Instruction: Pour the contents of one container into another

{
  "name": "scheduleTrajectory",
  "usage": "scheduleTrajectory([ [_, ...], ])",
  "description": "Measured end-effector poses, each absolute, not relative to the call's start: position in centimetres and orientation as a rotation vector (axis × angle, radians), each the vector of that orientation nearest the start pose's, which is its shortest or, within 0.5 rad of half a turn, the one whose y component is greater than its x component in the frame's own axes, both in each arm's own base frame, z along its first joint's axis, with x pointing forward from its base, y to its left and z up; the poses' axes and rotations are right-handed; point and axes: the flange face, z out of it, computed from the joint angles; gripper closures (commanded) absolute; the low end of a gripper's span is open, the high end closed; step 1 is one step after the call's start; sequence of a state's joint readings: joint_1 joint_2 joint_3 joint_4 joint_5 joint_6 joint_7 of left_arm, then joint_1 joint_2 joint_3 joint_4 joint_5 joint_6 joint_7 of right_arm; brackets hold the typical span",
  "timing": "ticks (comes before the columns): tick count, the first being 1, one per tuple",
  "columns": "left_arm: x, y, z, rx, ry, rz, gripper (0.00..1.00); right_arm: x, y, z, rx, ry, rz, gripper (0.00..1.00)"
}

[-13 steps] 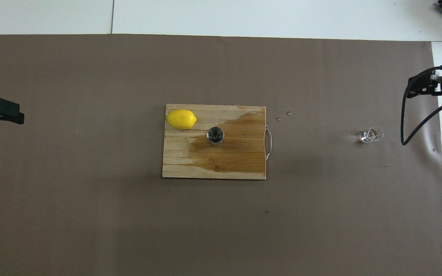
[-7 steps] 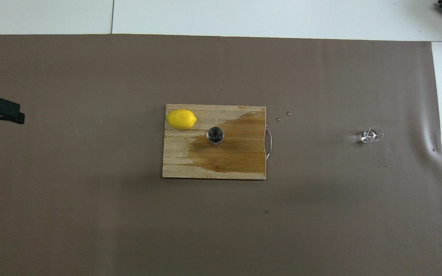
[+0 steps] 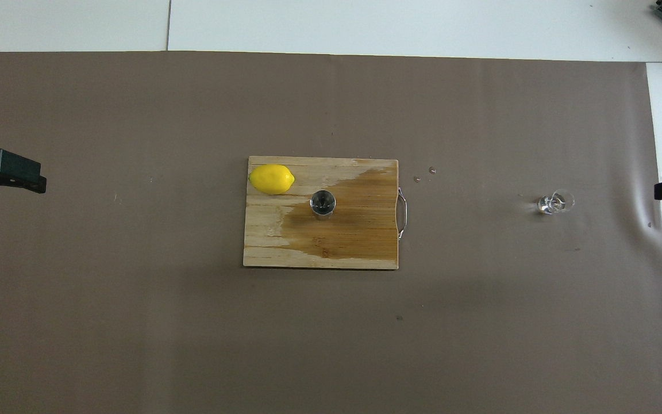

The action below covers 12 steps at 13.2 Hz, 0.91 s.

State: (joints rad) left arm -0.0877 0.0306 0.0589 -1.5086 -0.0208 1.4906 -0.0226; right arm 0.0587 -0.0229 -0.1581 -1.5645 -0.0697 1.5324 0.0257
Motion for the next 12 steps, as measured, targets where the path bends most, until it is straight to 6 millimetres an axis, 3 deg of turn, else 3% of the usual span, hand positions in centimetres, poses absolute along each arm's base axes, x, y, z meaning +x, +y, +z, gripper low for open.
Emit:
scheduleTrajectory([
  [2, 55.7, -2.0, 62.6, -3.157, 0.015, 0.090, 0.00, 54.1, -3.3, 63.9, -3.226, 0.187, 0.009, 0.00],
  [5, 55.8, -2.5, 62.3, -3.157, 0.029, 0.100, 0.00, 54.2, -1.5, 63.7, -3.200, 0.170, 0.011, 0.00],
  [12, 55.1, -1.7, 63.0, -3.158, 0.009, 0.097, 0.00, 54.1, -3.4, 63.9, -3.183, 0.040, 0.018, 0.00],
])
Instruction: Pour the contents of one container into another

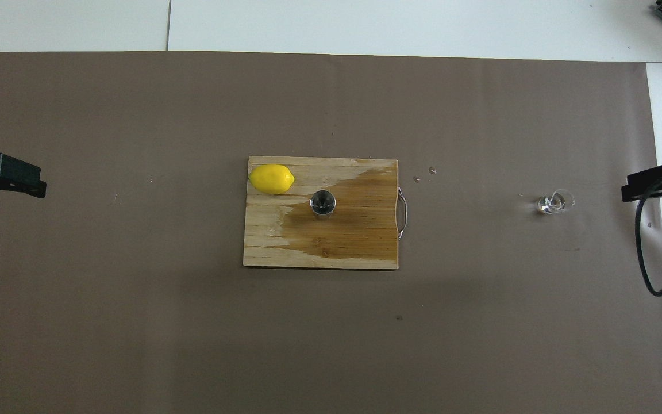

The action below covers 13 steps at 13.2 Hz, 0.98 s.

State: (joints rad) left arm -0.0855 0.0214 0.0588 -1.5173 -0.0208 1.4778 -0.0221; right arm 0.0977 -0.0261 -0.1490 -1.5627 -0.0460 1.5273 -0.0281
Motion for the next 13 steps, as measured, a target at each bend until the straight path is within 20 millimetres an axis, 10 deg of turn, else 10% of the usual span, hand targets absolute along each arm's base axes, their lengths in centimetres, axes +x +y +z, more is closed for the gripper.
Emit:
scheduleTrajectory([
  [13, 55.12, -1.75, 62.95, -3.158, 0.009, 0.099, 0.00, 53.87, -3.02, 64.20, -3.170, 0.015, 0.040, 0.00],
])
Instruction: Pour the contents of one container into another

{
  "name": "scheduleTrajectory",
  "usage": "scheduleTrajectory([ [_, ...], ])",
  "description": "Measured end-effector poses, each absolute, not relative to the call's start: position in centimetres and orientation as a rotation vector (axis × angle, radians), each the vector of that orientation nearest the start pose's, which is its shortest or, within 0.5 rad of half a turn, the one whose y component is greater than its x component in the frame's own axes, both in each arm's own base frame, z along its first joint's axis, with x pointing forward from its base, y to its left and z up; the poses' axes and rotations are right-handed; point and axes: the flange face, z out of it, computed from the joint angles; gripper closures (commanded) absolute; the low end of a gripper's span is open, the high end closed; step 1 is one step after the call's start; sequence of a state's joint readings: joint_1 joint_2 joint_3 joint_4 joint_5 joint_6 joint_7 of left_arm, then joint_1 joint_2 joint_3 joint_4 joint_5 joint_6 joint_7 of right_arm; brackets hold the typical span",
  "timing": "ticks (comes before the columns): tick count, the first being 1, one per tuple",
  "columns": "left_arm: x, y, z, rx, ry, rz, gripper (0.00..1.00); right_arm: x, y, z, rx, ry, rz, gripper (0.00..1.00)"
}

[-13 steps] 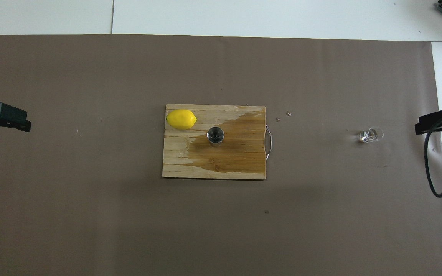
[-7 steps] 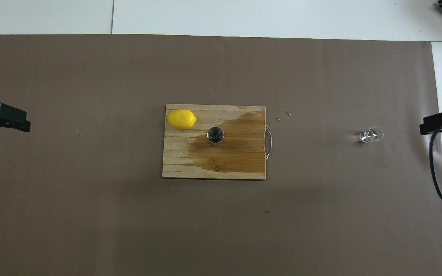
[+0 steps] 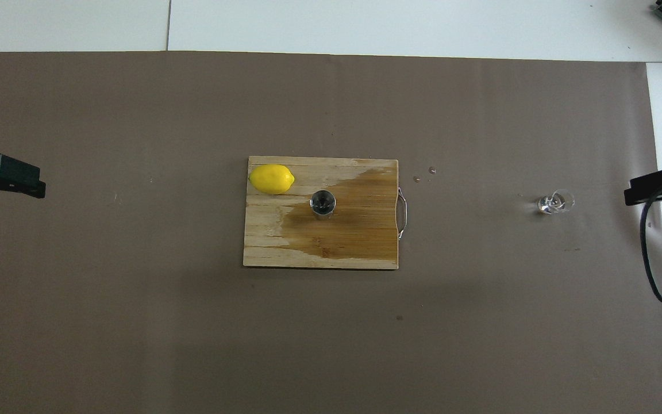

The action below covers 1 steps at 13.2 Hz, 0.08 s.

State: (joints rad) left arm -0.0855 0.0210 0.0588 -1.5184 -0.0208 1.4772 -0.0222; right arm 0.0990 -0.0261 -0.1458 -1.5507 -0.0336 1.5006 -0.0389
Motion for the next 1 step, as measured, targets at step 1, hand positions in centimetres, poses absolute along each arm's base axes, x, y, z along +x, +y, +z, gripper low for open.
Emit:
scheduleTrajectory([
  [1, 55.12, -1.75, 62.95, -3.158, 0.009, 0.099, 0.00, 53.86, -3.00, 64.20, -3.168, 0.015, 0.041, 0.00],
])
